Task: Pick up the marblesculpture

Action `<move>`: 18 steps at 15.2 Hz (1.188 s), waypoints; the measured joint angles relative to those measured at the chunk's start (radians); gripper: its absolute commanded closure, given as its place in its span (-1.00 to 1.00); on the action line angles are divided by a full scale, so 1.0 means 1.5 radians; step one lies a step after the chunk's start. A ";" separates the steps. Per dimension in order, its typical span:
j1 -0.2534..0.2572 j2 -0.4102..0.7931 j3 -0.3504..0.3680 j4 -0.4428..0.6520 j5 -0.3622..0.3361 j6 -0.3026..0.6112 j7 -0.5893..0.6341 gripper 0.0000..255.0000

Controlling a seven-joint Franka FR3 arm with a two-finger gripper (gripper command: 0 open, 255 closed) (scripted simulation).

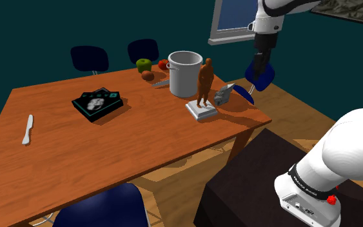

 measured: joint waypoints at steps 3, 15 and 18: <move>-0.001 0.071 -0.029 0.021 -0.010 0.044 -0.057 -1.00; -0.017 0.400 -0.084 0.215 0.028 0.151 -0.270 -1.00; -0.028 0.483 -0.081 0.275 0.045 0.165 -0.314 -1.00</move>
